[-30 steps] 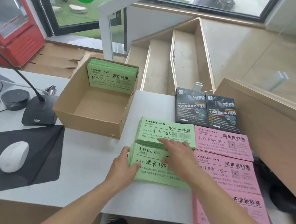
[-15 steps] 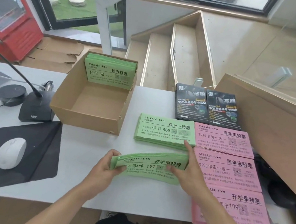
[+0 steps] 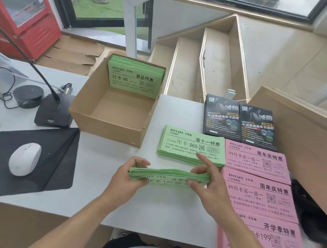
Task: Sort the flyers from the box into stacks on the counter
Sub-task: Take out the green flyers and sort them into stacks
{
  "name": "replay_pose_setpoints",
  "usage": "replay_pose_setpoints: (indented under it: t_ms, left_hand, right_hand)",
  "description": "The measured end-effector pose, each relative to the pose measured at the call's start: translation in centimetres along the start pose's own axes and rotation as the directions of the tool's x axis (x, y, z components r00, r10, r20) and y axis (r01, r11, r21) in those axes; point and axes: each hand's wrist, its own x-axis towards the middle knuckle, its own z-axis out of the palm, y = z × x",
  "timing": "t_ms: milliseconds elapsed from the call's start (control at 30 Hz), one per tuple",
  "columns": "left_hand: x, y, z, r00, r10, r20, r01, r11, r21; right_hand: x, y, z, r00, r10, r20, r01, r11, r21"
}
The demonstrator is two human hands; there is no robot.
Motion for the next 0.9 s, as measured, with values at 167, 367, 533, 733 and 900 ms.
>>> replay_pose_setpoints:
  t_ms: [167, 367, 533, 733, 900]
  left_hand:
    - [0.4, -0.4, 0.5, 0.999, -0.05, 0.012, 0.051, 0.996, -0.074]
    - [2.1, -0.5, 3.0, 0.994, -0.062, -0.091, 0.065, 0.998, 0.024]
    - [4.2, 0.2, 4.8, 0.991, -0.078, -0.108, 0.098, 0.975, 0.201]
    - [4.0, 0.5, 4.5, 0.99, -0.114, -0.082, 0.128, 0.974, 0.189]
    - [2.7, 0.8, 5.0, 0.988, -0.151, -0.026, 0.153, 0.986, 0.074]
  right_hand:
    - [0.1, -0.1, -0.2, 0.999, 0.002, -0.035, -0.004, 0.999, -0.046]
    - [1.2, 0.2, -1.6, 0.991, 0.036, -0.127, -0.063, 0.975, -0.214]
    - [3.0, 0.5, -1.0, 0.985, -0.145, -0.099, 0.029, 0.689, -0.724]
    - [0.0, 0.9, 0.9, 0.99, 0.007, 0.143, 0.106, 0.639, -0.762]
    - [-1.9, 3.0, 1.4, 0.99, 0.002, 0.142, 0.11, 0.623, -0.774]
